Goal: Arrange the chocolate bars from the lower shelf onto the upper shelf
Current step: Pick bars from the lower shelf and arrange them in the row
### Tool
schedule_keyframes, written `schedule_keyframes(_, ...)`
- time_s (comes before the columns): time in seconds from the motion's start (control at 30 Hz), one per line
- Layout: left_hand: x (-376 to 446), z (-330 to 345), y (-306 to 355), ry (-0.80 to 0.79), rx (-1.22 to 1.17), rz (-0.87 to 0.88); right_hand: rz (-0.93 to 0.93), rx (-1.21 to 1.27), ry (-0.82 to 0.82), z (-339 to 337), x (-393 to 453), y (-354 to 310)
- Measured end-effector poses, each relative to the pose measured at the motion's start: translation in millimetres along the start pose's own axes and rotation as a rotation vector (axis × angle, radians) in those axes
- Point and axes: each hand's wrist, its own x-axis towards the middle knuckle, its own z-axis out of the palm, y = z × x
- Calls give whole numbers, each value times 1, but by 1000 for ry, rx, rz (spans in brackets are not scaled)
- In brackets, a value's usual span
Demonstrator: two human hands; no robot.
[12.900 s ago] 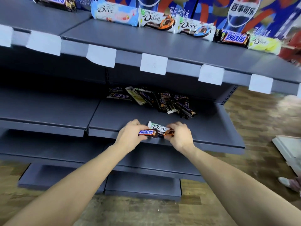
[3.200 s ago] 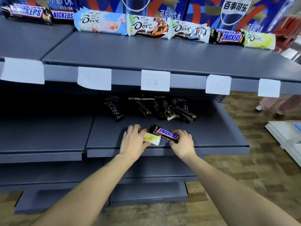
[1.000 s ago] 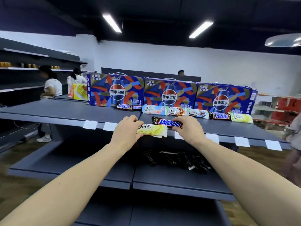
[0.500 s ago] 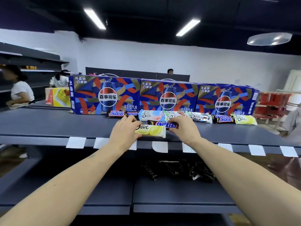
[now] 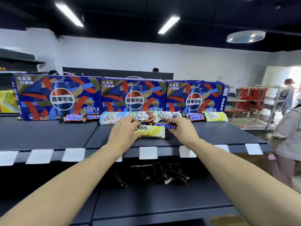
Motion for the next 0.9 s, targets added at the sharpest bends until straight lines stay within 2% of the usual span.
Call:
schedule_keyframes(0.27,49,43,103,4,6,-4,23,-3,-15,-33,12,134)
schedule_keyframes(0.47,81,69,155,5,-5,-9,34,38,-28,-45,27,202)
schedule_keyframes(0.67,115,91,174,0,26,14,29,69,-28,-38,54,236)
schedule_keyframes(0.9,147,119,171,-1,13,25,-38,100,-36,-19,87,238)
